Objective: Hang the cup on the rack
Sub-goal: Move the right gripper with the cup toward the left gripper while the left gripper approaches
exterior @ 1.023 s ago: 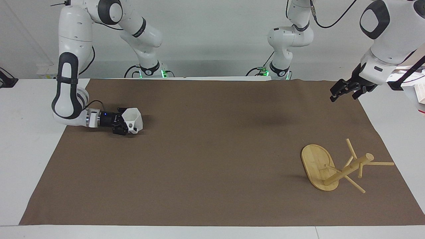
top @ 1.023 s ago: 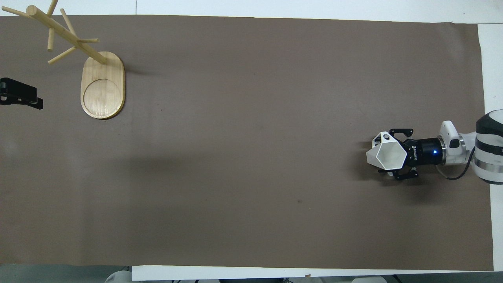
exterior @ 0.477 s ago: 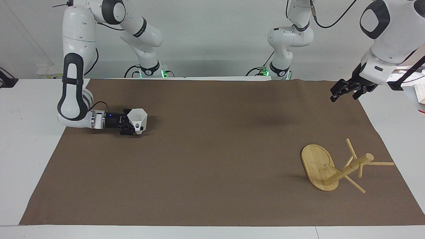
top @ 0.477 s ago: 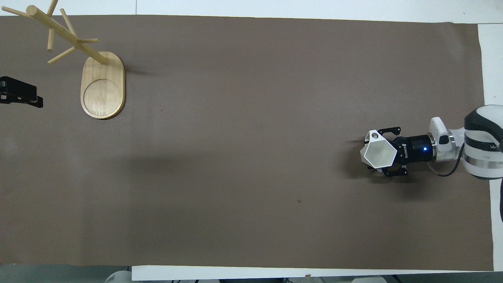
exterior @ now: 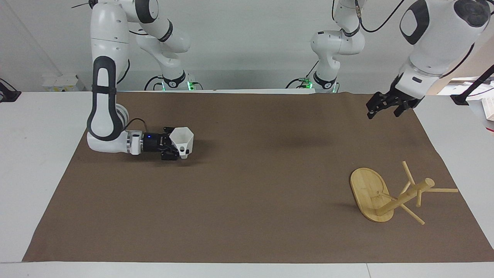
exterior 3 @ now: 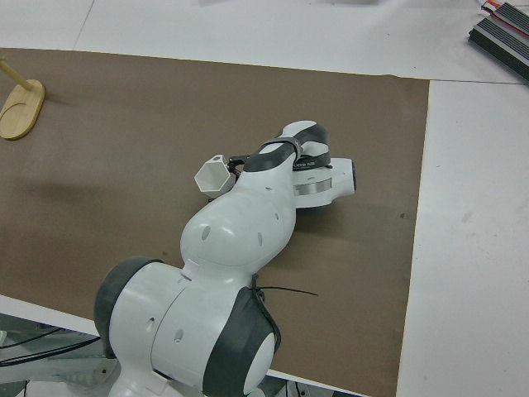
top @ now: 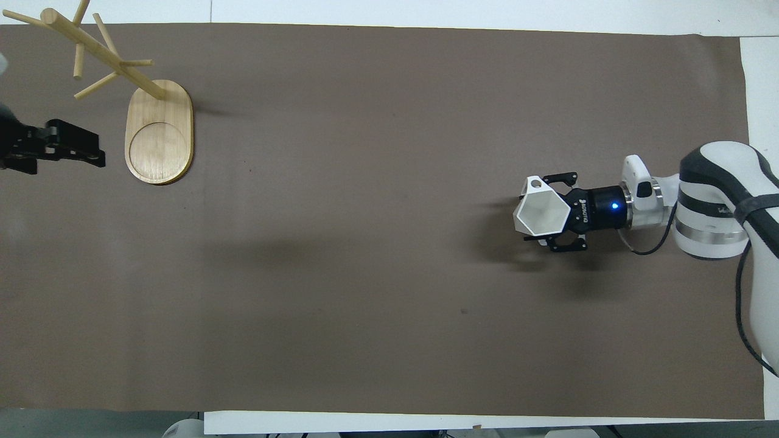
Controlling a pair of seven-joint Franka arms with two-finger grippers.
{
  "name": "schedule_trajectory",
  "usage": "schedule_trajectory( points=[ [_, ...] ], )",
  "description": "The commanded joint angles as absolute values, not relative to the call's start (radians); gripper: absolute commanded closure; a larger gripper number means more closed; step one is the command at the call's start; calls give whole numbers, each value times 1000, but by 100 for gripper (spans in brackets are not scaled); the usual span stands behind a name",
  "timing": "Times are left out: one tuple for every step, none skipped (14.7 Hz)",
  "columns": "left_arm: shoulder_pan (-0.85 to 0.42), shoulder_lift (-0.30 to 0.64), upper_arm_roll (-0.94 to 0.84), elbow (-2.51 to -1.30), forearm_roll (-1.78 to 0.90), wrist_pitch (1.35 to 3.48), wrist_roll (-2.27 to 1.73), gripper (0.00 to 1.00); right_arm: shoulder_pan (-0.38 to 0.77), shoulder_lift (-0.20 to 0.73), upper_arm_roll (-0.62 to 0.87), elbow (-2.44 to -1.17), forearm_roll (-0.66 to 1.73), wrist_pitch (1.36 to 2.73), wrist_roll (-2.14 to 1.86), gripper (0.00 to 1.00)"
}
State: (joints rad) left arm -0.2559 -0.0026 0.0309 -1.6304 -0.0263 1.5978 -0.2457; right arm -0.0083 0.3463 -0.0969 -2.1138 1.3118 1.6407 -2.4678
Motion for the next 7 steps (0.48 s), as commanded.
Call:
schedule_trajectory(
  points=[
    [-380, -12, 38, -1651, -26, 1627, -421, 0, 115, 261, -97, -2100, 1399, 1773, -2302, 91],
    [-431, -6, 40, -1651, -26, 1640, -478, 0, 165, 229, -97, -2099, 1426, 1845, -2239, 91],
    [-483, 11, 40, -1643, -26, 1643, -518, 0, 216, 203, -97, -2098, 1445, 1914, -2189, 91],
    [-527, 26, 40, -1628, -28, 1644, -573, 0, 256, 187, -95, -2094, 1466, 1978, -2148, 91],
    [-570, 44, 38, -1600, -32, 1644, -639, 0, 293, 186, -95, -2088, 1501, 2014, -2132, 91],
    [-603, 69, 40, -1570, -34, 1643, -690, 0, 331, 186, -95, -2088, 1547, 2043, -2131, 91],
    [-638, 99, 40, -1534, -34, 1638, -740, 0, 362, 186, -95, -2089, 1587, 2081, -2131, 91]
  ],
)
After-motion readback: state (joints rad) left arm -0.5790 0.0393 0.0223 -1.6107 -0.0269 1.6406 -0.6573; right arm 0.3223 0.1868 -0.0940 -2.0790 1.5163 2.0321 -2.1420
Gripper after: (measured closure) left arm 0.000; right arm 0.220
